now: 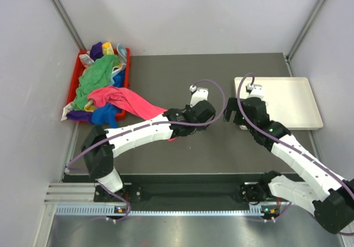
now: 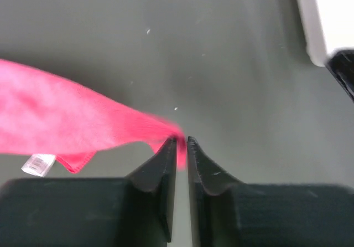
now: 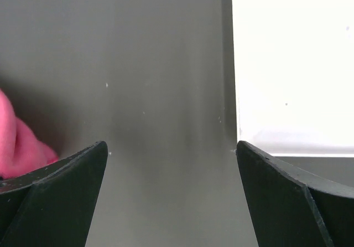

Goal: Fold and stack the towels
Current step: Move the towel to the center of the board

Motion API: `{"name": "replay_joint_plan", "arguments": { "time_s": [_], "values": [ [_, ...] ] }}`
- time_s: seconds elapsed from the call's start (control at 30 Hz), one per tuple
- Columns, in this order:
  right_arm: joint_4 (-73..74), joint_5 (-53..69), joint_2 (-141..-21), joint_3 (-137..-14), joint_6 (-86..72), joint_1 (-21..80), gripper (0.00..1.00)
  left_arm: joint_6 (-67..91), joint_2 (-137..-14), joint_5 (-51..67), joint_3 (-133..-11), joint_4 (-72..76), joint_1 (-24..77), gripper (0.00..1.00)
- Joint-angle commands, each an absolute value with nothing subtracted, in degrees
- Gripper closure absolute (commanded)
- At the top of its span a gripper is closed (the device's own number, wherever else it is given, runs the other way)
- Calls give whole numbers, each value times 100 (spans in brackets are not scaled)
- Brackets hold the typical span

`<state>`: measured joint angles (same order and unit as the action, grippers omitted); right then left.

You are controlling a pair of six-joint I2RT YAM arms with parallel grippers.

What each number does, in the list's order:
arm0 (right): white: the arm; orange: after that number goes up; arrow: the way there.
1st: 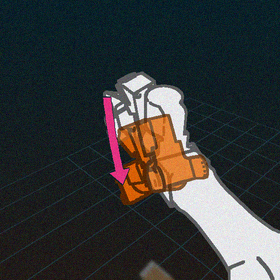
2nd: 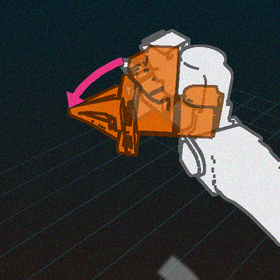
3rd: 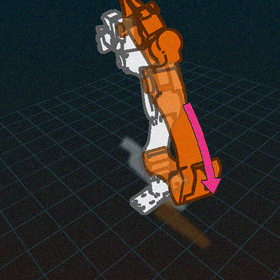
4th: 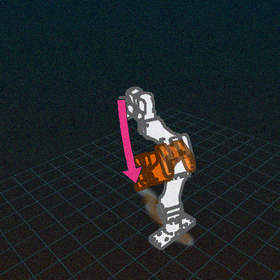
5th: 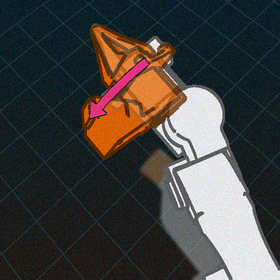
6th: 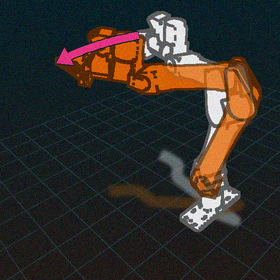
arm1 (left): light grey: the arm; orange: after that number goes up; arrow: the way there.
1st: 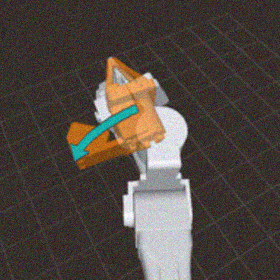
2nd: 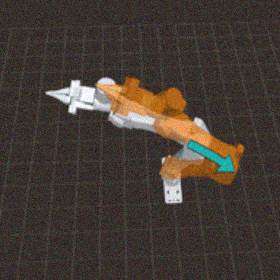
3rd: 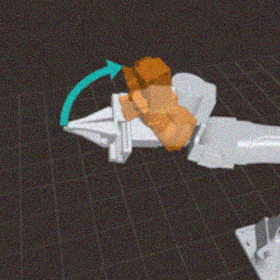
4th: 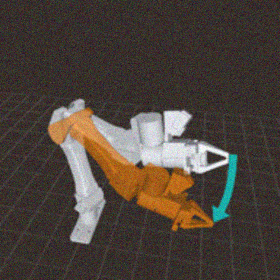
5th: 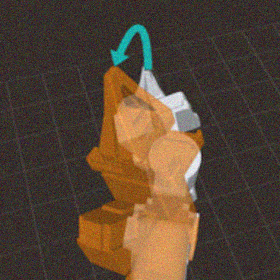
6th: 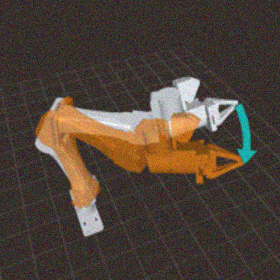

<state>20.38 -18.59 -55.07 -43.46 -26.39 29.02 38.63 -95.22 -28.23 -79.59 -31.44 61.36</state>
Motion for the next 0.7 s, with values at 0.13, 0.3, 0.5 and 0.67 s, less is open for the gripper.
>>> {"name": "replay_joint_plan", "arguments": {
  "time_s": [0.13,0.3,0.5,0.67],
  "values": [
    [1671,-1424,-5431,-3868,-2926,2891,0,4017,-9159,-3128,-7612,-2725,5854,51],
    [1372,-1529,-5519,-3560,-3111,3312,0,4095,-8693,-3217,-7041,-2908,5608,47],
    [1038,-1793,-6055,-3525,-3146,3770,12,4481,-8122,-3357,-6083,-3278,5599,73],
    [589,-1837,-6696,-3524,-3112,4078,24,4746,-7831,-3287,-5275,-3235,5581,82]
  ]
}}
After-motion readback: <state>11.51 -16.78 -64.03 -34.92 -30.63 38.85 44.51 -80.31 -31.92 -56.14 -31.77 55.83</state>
